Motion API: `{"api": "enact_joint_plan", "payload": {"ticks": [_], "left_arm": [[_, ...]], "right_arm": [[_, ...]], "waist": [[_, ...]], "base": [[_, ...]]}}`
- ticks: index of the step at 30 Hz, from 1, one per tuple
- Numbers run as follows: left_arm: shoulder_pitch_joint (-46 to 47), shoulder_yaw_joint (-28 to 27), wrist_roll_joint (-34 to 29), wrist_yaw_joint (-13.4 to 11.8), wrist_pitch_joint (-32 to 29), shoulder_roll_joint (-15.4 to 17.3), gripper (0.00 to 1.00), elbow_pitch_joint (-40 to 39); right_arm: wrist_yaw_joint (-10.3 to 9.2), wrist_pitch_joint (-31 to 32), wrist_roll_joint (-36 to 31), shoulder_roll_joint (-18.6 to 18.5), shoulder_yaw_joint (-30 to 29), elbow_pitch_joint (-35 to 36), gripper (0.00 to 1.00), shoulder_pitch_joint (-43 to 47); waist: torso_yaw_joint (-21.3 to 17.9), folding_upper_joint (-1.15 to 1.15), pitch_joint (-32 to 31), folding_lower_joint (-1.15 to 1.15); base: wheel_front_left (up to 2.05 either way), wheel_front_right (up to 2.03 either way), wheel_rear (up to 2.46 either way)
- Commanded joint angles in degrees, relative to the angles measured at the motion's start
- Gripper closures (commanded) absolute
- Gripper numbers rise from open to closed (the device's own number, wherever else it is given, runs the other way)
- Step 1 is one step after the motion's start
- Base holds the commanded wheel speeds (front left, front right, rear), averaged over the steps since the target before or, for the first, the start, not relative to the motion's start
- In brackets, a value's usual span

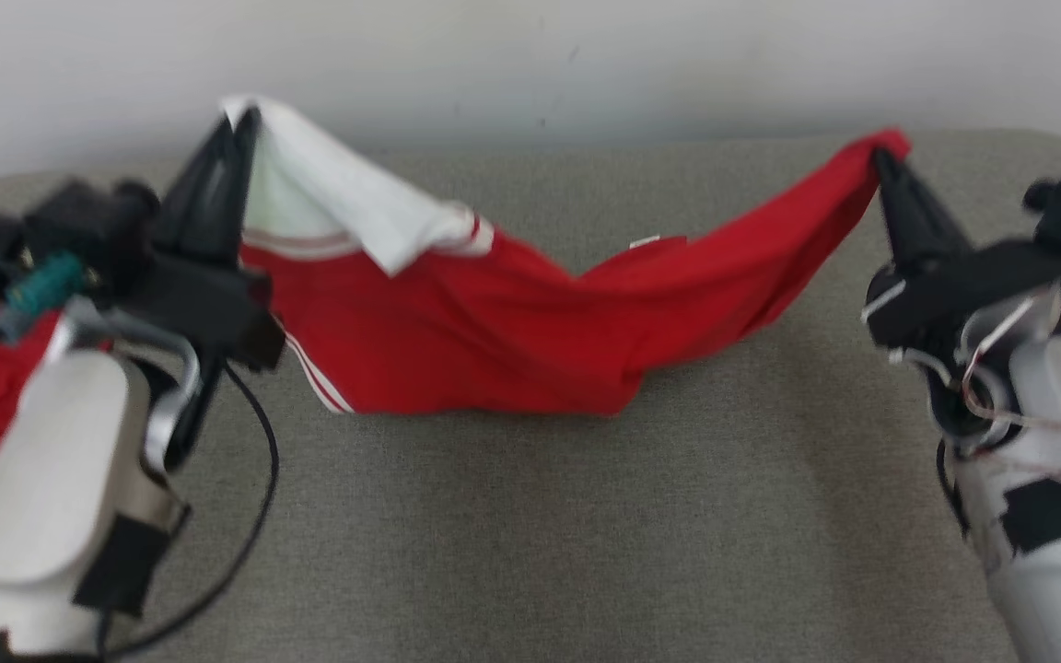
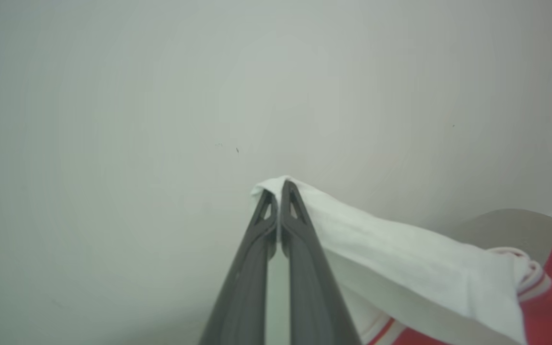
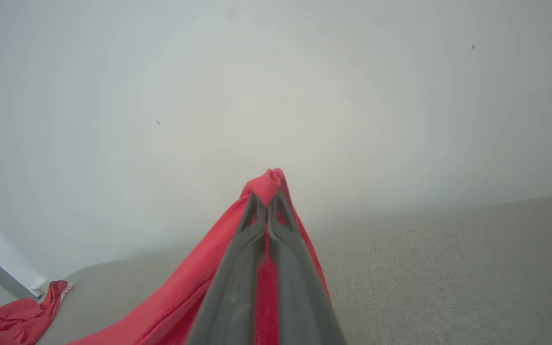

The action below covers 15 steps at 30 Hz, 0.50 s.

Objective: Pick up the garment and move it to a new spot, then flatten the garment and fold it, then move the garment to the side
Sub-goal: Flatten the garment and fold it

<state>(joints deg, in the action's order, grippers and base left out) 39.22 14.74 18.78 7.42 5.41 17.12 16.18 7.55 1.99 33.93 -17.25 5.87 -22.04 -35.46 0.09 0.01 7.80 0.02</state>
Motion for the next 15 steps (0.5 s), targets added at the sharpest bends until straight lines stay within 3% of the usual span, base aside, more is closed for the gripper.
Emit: {"api": "enact_joint_plan", "payload": {"ticks": [1, 8, 15], "left_arm": [[4.23, 0.47, 0.96, 0.05, -0.25, 1.12, 1.0, 0.69], [31.05, 2.83, 6.27, -0.03, -3.13, 3.45, 1.0, 9.26], [53.37, 4.91, 6.24, -0.02, -1.47, 4.64, 1.0, 18.5]], "right_arm": [[-0.13, 0.68, 0.83, -0.4, -0.21, -0.86, 1.0, -4.02], [-0.13, 4.94, 1.92, -0.26, -0.41, -8.43, 1.0, -29.92], [-0.13, 6.47, 1.28, 2.18, -1.4, -16.84, 1.0, -51.2]], "waist": [[-0.23, -0.01, 6.67, -0.02], [-1.18, -0.01, 17.78, -0.02], [-2.78, -0.01, 24.85, -0.02]], "base": [[0.0, 0.0, 0.0], [0.0, 0.0, 0.0], [0.0, 0.0, 0.0]]}}
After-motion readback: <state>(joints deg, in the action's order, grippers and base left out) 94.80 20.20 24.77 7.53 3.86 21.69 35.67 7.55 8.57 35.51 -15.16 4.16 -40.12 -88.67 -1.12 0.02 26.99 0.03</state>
